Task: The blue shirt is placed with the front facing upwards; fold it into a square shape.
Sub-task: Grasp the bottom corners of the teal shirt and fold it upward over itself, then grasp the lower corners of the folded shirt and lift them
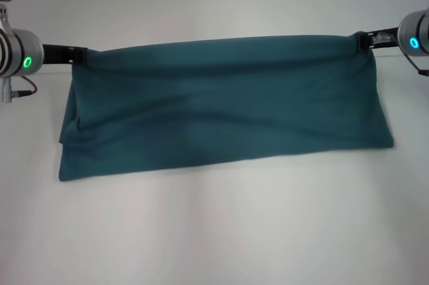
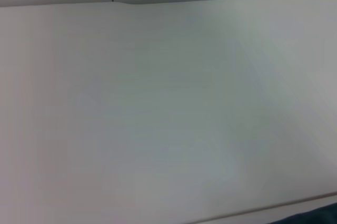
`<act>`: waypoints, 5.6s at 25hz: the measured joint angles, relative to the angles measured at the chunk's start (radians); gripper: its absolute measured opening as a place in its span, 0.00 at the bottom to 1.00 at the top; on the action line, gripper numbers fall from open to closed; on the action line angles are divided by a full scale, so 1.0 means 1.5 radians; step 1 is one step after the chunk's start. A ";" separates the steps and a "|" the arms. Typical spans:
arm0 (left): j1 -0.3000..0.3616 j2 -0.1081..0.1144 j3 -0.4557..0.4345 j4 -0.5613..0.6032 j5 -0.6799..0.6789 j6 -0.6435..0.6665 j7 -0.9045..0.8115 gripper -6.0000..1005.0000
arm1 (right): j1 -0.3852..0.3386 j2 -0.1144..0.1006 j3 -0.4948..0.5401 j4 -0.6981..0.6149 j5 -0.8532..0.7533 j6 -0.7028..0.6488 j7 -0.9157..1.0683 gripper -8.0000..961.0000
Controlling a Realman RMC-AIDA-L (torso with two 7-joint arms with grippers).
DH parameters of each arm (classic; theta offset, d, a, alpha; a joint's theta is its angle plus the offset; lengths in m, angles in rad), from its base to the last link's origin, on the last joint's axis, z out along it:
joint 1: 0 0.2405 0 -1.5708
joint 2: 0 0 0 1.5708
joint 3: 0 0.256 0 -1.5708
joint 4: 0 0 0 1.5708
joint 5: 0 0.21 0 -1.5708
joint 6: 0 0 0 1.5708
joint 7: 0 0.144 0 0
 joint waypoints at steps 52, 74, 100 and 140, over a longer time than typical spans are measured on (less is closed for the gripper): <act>-0.010 -0.033 0.008 0.017 0.008 -0.046 0.028 0.16 | 0.034 -0.019 -0.003 0.070 -0.005 0.096 -0.017 0.09; 0.056 -0.031 -0.095 0.124 -0.115 0.099 -0.043 0.76 | -0.130 -0.042 0.026 -0.070 0.551 -0.197 -0.299 0.86; 0.139 0.021 -0.143 0.031 -0.329 0.251 0.034 0.75 | -0.293 -0.029 0.141 0.017 0.802 -0.580 -0.496 0.89; 0.084 -0.015 -0.121 -0.136 -0.342 -0.022 0.201 0.74 | -0.315 -0.022 0.139 0.051 0.797 -0.577 -0.493 0.89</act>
